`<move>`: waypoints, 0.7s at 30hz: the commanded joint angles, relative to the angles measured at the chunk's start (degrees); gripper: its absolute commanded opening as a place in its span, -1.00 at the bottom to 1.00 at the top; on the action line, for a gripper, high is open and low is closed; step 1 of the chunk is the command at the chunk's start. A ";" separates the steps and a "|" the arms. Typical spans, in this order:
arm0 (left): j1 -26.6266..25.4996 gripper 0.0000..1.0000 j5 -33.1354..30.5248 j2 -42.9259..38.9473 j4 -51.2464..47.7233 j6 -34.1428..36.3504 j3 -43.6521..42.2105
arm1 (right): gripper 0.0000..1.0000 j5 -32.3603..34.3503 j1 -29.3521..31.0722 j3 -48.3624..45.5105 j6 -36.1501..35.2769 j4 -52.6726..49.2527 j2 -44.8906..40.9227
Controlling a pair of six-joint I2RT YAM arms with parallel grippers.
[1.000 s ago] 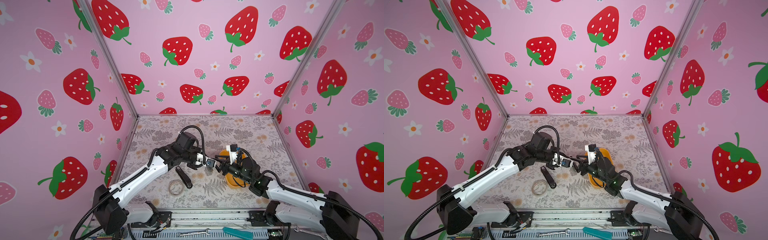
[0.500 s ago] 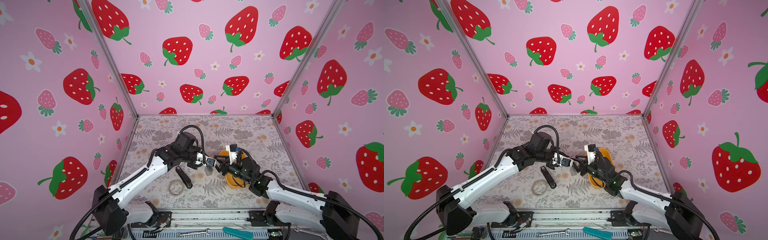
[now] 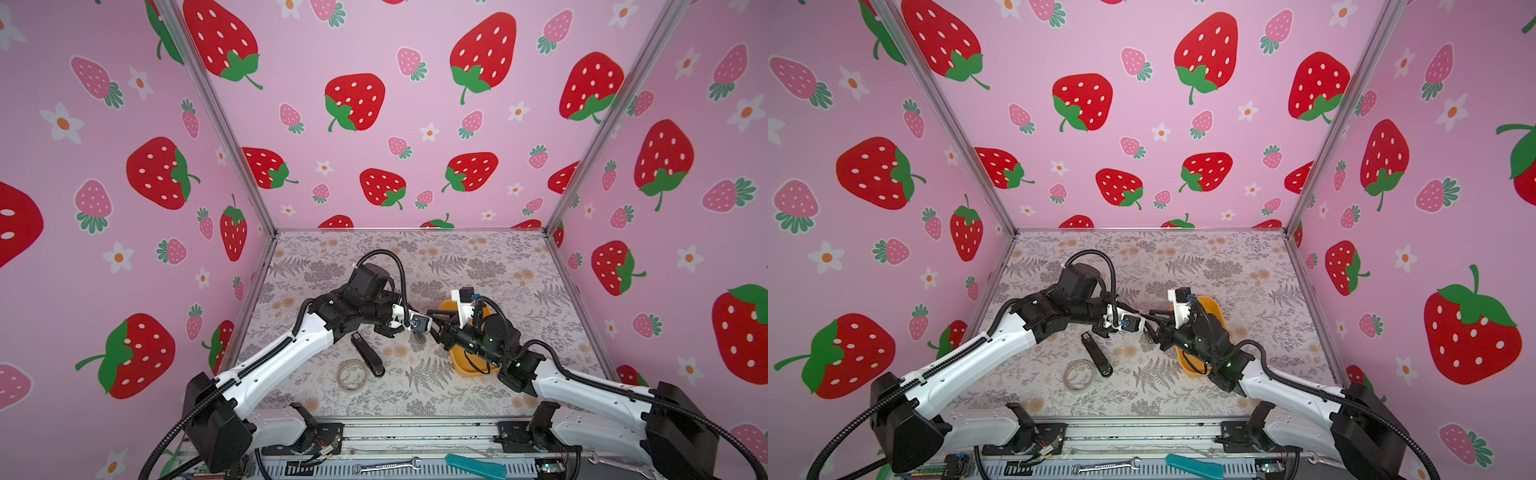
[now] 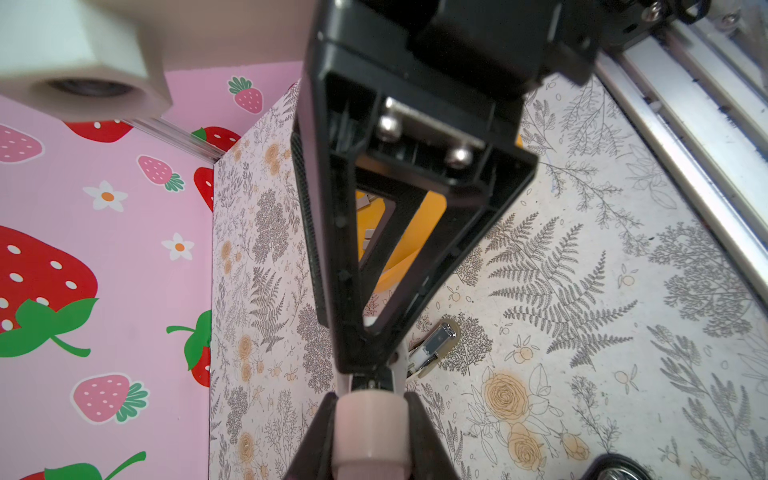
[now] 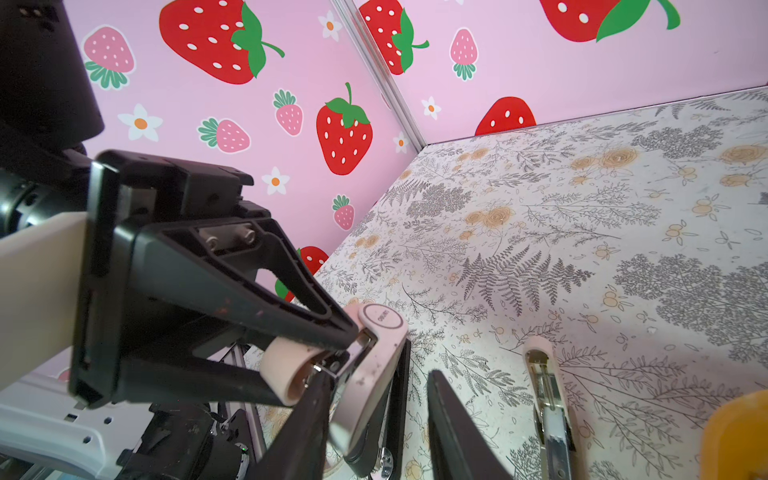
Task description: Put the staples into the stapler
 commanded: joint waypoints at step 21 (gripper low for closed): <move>1.67 -1.00 7.30 -3.54 3.62 -1.46 -0.63 | -0.47 4.33 -0.23 2.19 -0.76 -2.41 2.02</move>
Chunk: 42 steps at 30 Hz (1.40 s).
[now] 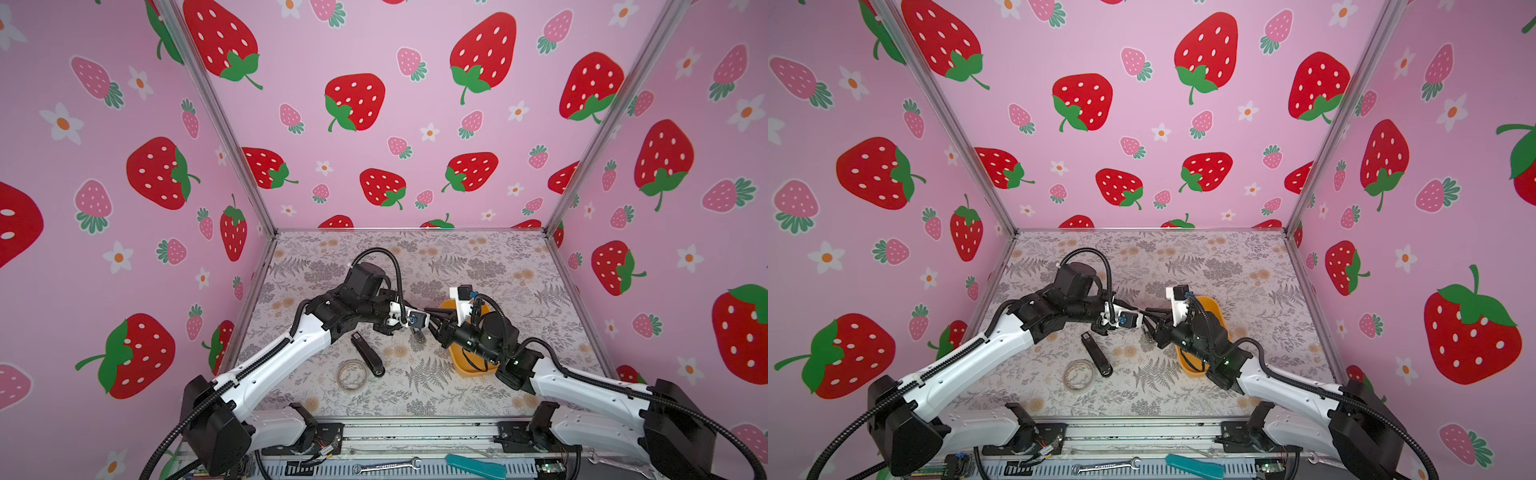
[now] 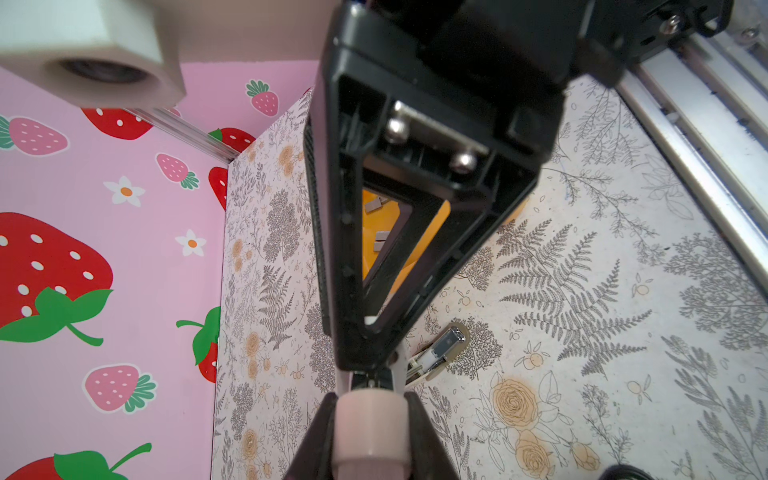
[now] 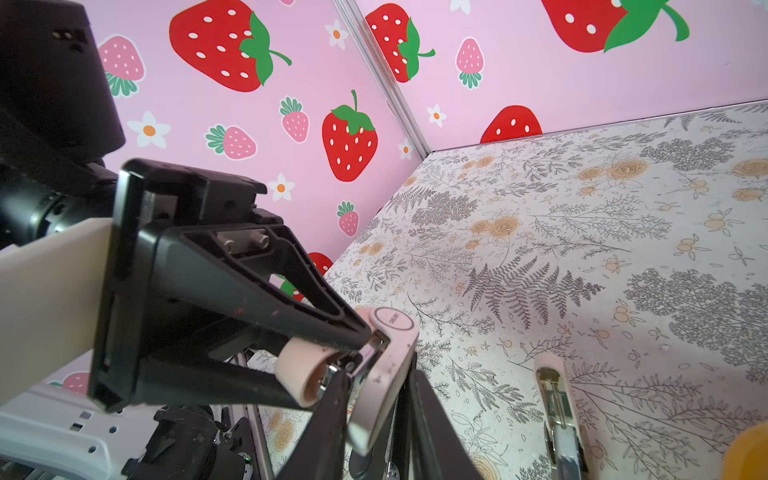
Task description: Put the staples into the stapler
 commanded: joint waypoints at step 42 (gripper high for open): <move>0.19 -1.00 6.18 -0.79 -3.27 2.32 2.27 | -0.49 -8.31 -0.51 -12.85 -20.69 5.90 -25.65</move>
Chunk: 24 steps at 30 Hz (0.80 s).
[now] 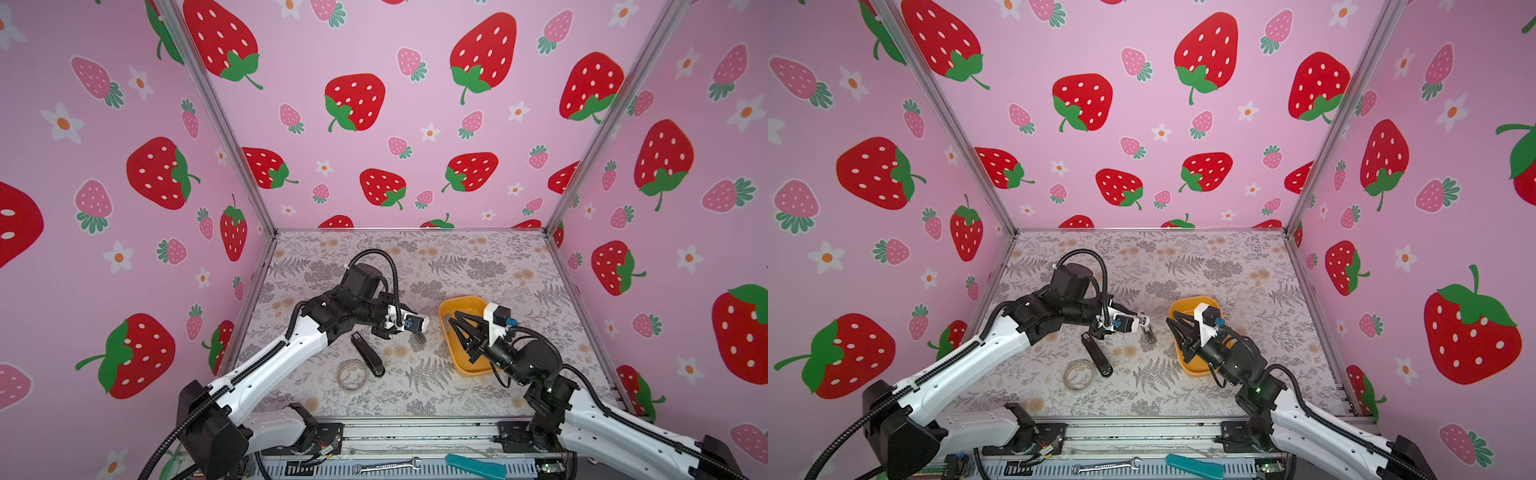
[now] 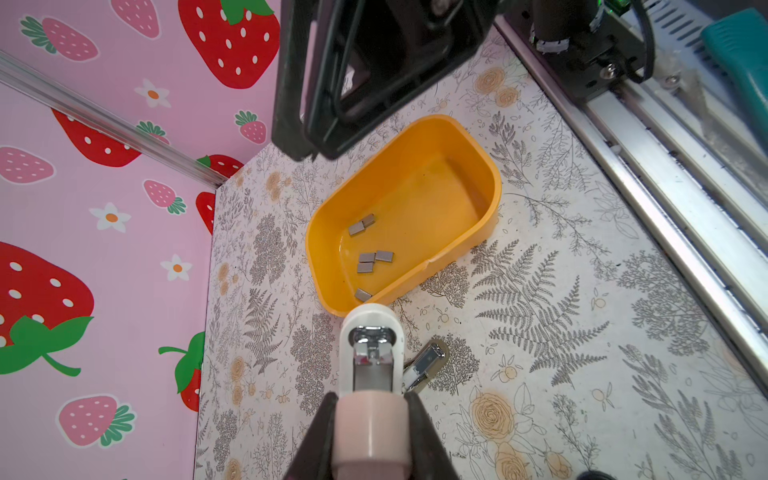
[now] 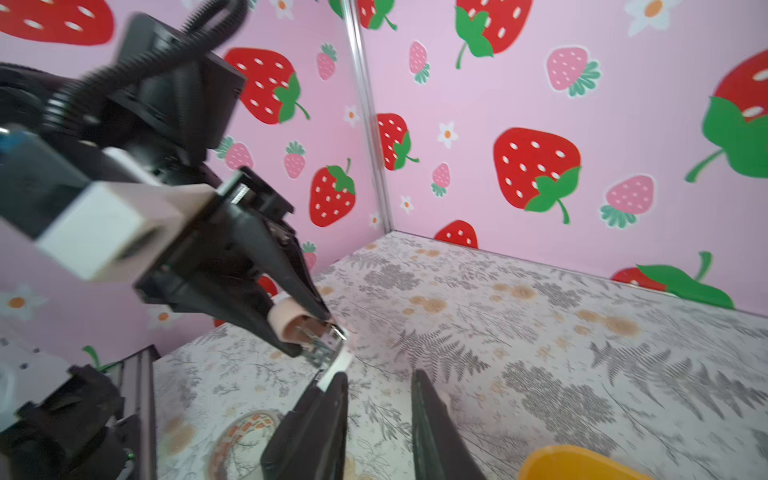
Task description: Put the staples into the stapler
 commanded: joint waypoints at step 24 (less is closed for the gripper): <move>0.96 -1.00 9.30 -1.70 2.46 0.26 1.12 | -0.53 -2.01 0.94 13.32 -1.73 -7.32 23.34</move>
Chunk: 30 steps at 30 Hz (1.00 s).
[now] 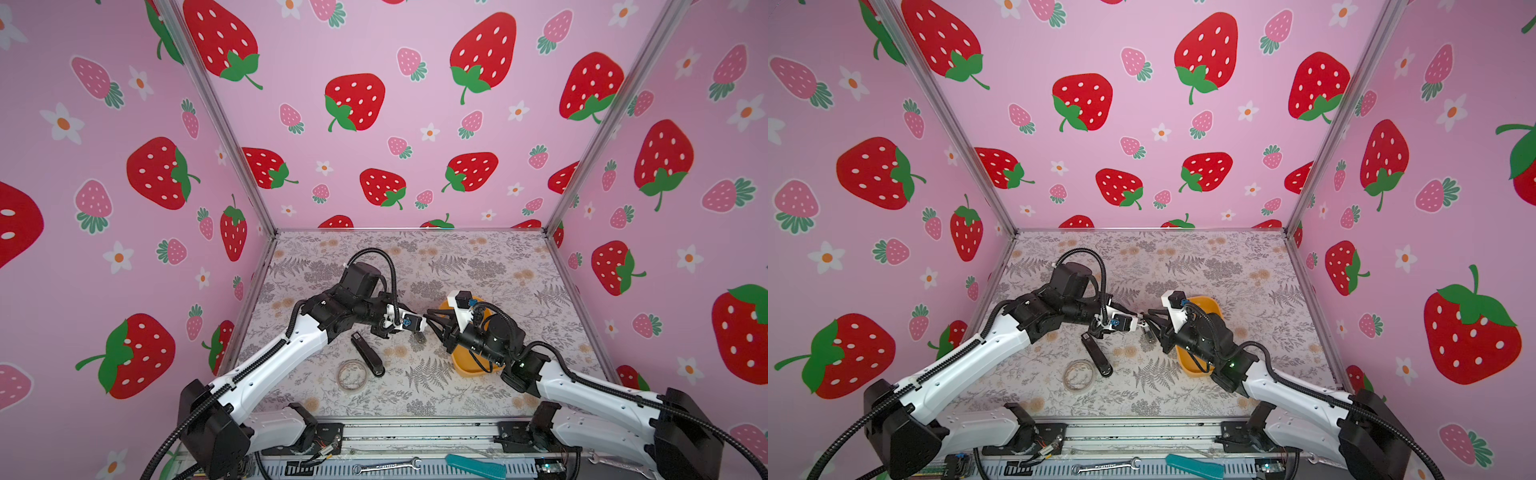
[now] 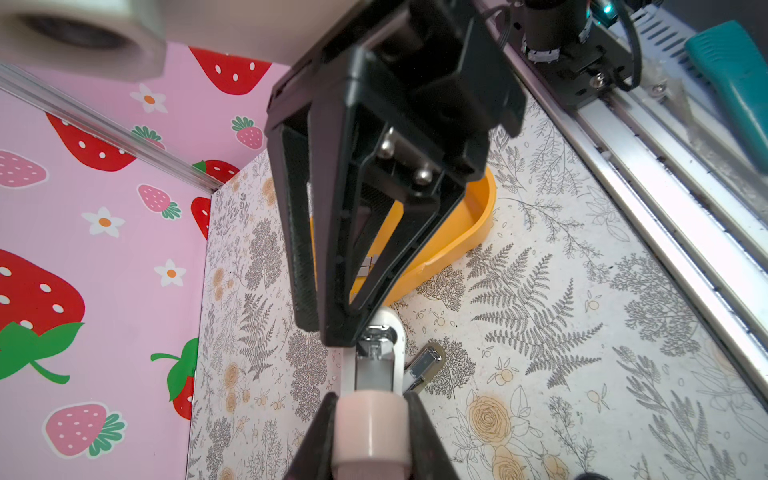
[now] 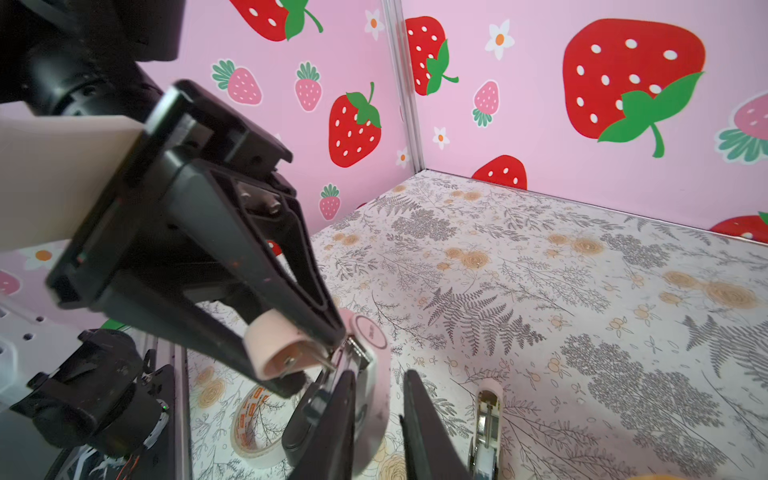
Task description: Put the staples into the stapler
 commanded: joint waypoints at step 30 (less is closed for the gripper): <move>1.67 -1.00 12.44 -4.04 5.49 2.21 -1.55 | -0.46 13.93 0.31 -2.33 -9.01 -2.91 -1.61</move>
